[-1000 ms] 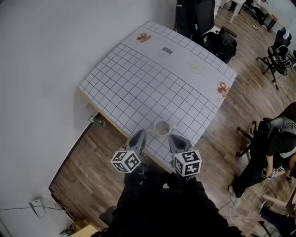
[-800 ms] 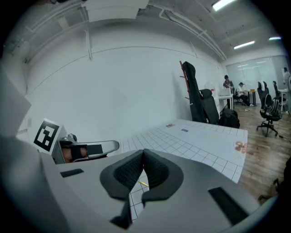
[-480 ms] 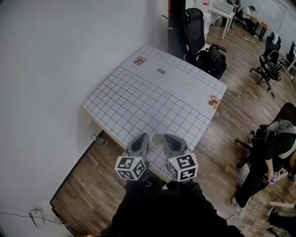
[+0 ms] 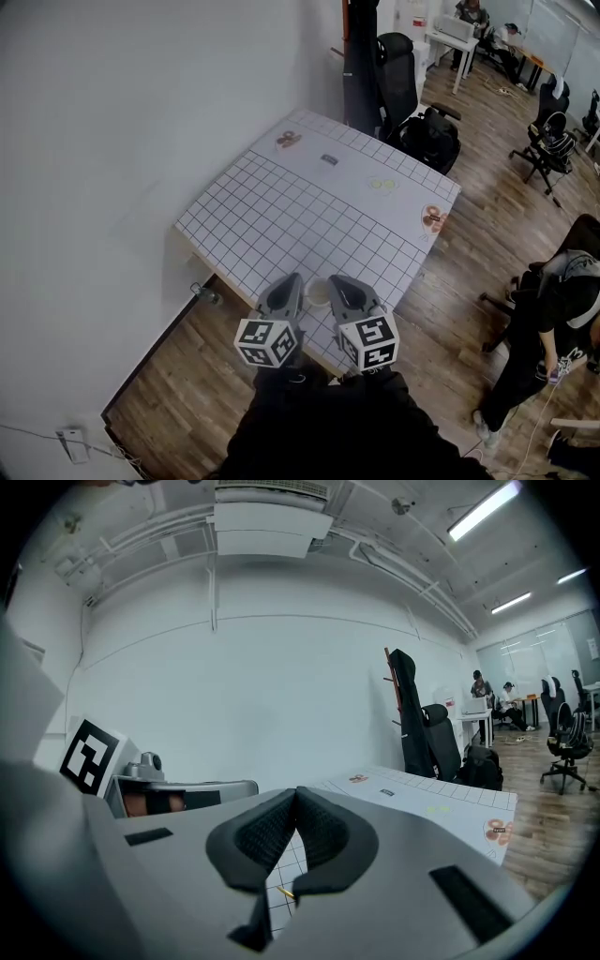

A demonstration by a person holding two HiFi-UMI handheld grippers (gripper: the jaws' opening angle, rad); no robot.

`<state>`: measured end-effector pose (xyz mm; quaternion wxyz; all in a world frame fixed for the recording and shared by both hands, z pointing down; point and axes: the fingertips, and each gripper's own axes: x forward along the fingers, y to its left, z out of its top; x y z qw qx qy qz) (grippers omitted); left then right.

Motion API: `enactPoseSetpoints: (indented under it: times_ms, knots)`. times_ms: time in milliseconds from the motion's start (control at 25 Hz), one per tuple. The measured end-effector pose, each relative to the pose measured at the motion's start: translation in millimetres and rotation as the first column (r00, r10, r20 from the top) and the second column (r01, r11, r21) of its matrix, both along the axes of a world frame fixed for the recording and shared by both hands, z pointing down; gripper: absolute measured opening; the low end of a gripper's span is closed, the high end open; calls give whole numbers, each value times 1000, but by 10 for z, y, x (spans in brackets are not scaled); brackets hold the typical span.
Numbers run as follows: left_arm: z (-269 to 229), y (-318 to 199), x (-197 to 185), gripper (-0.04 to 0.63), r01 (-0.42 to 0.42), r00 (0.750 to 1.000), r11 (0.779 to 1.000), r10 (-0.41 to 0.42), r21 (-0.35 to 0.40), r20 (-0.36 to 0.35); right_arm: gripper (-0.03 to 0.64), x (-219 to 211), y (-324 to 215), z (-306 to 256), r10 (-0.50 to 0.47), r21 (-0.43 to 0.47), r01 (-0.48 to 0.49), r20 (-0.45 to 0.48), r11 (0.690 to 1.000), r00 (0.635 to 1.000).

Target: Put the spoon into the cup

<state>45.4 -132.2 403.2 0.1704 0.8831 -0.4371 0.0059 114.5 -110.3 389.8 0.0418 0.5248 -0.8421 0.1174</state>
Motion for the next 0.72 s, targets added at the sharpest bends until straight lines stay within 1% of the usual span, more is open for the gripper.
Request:
enactPoseSetpoints:
  times_ms: [120, 360, 720]
  knots:
    - [36, 86, 110, 34, 2, 1000, 1000, -2, 2, 9, 21, 119, 83, 36, -1, 3, 1, 5, 1000, 1000]
    - [46, -2, -27, 34, 12, 1000, 1000, -12, -11, 15, 21, 57, -4, 53, 5, -11, -5, 7, 1000, 1000]
    - [135, 68, 10, 34, 24, 999, 999, -24, -25, 21, 21, 97, 62, 124, -14, -17, 14, -3, 1000, 1000]
